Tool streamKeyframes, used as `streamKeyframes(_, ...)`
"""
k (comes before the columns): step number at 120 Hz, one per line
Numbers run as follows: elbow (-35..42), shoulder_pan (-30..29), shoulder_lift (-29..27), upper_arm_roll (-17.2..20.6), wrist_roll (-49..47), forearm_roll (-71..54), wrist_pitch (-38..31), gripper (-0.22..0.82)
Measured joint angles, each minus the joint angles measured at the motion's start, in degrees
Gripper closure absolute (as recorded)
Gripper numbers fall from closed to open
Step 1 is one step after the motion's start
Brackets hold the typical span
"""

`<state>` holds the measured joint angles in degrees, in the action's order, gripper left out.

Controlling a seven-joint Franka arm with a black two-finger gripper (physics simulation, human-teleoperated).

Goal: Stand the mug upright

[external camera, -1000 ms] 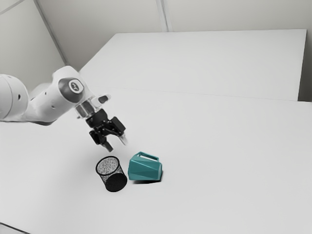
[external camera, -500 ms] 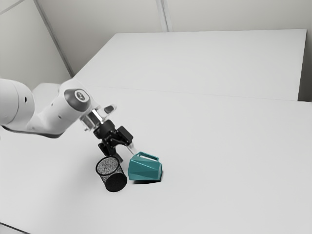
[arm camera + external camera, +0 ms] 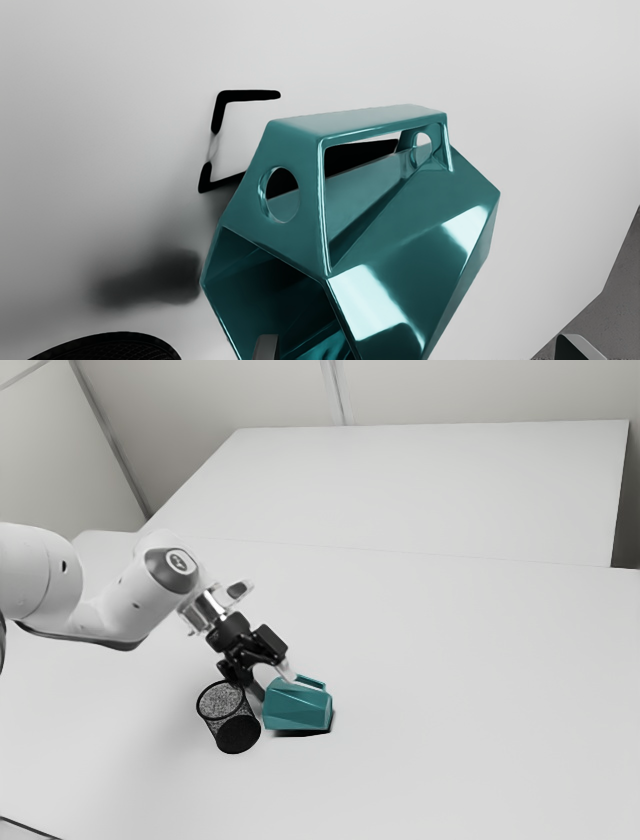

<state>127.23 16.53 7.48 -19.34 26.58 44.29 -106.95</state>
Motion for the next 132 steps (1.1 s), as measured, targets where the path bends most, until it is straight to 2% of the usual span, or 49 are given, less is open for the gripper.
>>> streamKeyframes(8,0.1,0.5,0.0,0.0,0.1,0.2,0.0,0.0)
streamKeyframes(17,0.2,0.7,0.0,0.0,0.1,0.6,0.0,0.06)
streamKeyframes(32,0.1,1.2,0.0,0.0,0.2,1.3,0.0,0.21)
streamKeyframes(53,0.1,1.4,-0.1,0.0,0.3,2.1,0.0,0.52)
streamKeyframes(69,-0.2,1.3,-0.2,-0.1,0.4,4.6,0.4,0.66)
streamKeyframes(88,-0.3,1.5,-0.3,-0.1,0.7,7.8,1.1,0.73)
streamKeyframes(132,-0.8,3.7,-1.8,0.0,0.2,8.4,0.9,0.76)
